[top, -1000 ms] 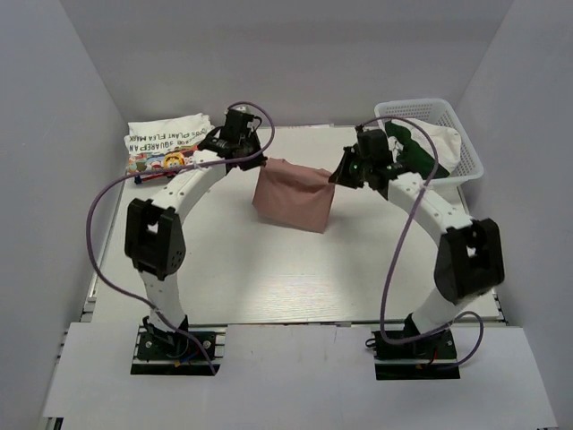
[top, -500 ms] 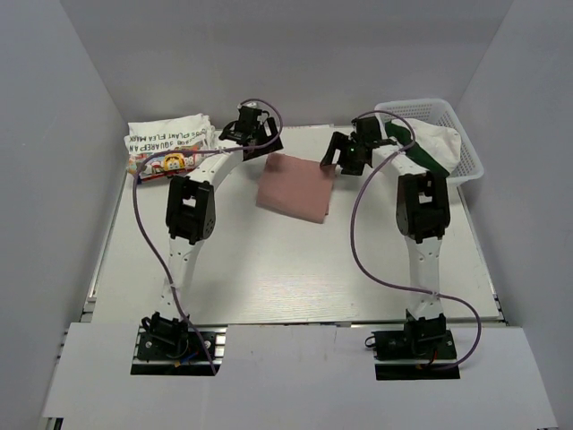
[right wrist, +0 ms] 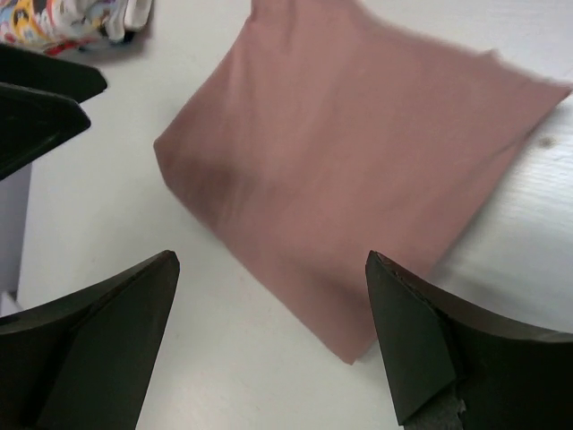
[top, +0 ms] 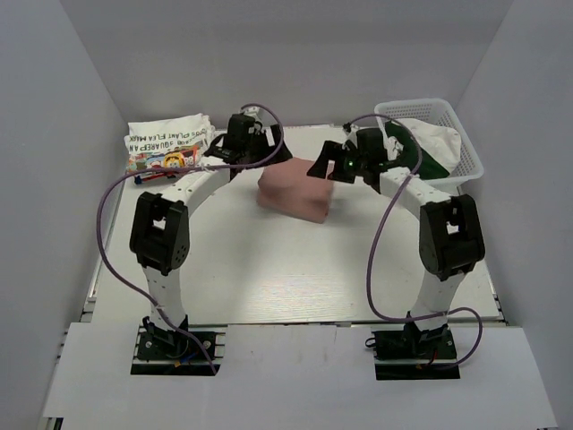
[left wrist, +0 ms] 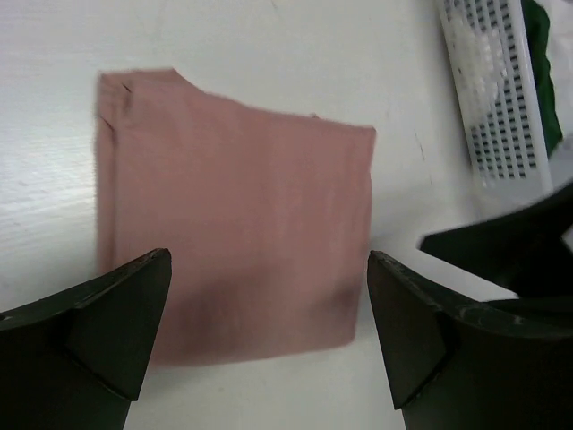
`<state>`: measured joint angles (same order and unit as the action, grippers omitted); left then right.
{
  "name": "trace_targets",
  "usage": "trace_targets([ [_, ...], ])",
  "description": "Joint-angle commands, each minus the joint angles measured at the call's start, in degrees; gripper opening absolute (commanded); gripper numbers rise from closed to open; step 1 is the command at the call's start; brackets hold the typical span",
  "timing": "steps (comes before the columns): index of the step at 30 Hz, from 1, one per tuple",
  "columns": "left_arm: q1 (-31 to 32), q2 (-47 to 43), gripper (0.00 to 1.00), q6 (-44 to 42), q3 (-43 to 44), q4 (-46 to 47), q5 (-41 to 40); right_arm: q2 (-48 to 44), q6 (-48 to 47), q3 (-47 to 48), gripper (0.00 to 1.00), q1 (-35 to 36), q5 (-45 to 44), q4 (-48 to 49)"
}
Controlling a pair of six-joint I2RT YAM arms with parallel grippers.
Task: Fold and stack the t-shirts
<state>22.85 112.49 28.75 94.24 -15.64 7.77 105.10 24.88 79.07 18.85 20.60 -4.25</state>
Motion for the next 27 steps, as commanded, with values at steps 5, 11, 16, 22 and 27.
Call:
trace_targets([
  [5,0.79,3.43,1.00,2.27,-15.10,2.80,12.79,3.97,7.36,-15.15,0.90,1.45,10.77,15.32],
  [11,-0.61,4.14,1.00,2.80,-25.32,2.81,12.71,8.19,6.49,-18.50,0.90,2.33,10.60,14.71],
  [16,1.22,-2.87,1.00,2.80,-34.26,1.31,6.12,6.09,5.97,-24.82,0.90,4.08,4.72,13.83],
  [22,2.72,-15.52,1.00,3.94,-47.54,1.49,6.48,-6.02,6.67,-36.68,0.90,8.13,-3.01,12.43],
  [27,4.66,-28.18,1.00,5.17,-49.06,-3.52,2.00,-19.10,5.27,-41.45,0.90,12.78,-6.89,8.83],
])
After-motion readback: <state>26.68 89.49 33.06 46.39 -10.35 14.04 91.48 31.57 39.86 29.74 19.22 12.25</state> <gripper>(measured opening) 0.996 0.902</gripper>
